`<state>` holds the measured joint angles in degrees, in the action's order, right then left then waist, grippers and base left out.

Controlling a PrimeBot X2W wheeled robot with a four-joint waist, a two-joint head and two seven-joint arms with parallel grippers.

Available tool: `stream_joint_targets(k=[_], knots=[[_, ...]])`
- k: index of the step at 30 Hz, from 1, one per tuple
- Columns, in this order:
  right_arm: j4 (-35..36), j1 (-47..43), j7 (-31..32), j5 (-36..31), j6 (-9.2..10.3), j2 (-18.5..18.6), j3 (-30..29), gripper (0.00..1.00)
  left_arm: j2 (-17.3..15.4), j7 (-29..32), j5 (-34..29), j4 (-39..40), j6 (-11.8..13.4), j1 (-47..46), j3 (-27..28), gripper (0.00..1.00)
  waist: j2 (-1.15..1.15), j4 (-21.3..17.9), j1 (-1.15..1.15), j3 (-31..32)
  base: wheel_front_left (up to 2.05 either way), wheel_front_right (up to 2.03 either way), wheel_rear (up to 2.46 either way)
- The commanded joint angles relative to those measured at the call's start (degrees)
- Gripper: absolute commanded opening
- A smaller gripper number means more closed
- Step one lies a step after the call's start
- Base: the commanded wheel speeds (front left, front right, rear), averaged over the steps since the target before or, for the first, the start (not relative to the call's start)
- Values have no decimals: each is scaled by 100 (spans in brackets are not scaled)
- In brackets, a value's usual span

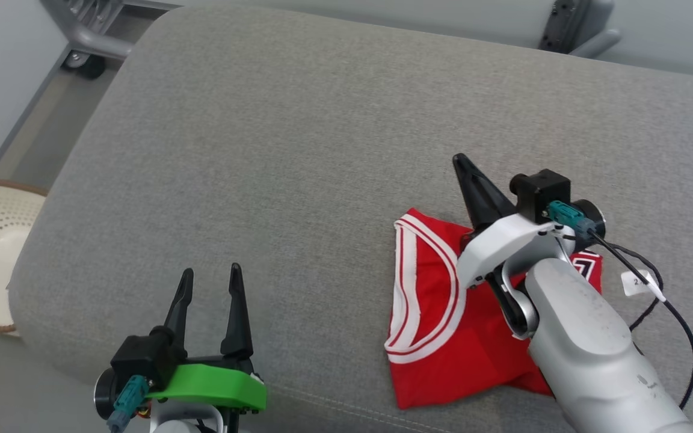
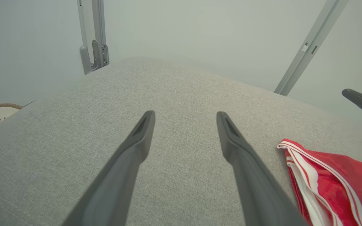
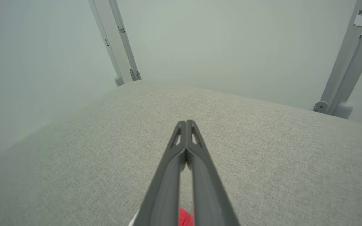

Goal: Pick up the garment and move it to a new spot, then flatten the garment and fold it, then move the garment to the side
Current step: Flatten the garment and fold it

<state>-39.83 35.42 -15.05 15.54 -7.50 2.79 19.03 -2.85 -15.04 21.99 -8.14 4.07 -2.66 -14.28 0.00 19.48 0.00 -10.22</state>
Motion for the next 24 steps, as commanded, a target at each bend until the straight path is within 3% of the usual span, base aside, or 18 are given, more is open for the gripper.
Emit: stream_joint_targets(k=[1,10,21,22,24], knots=[[128,-170,-13,-117,3,22,-101,0,-11,-16,-48,3,-31,-98,11,100,0,-373,0,105,0,0,0],[1811,-1377,-14,-740,2,17,-1311,0,-13,-17,-352,-68,-183,-322,-88,100,0,-1302,0,302,0,0,0],[3063,-2711,-14,-644,2,15,-1707,0,-14,-17,-359,-31,-150,-54,123,100,0,-1917,0,466,0,0,0],[3138,-2805,-14,-598,2,13,-1703,7,-14,-16,-360,-21,-147,-4,158,100,0,-1942,0,479,0,0,0],[3254,-2971,-15,-540,2,15,-1707,36,-14,-17,-381,-9,-138,81,224,100,0,-1974,0,498,0,0,0]])
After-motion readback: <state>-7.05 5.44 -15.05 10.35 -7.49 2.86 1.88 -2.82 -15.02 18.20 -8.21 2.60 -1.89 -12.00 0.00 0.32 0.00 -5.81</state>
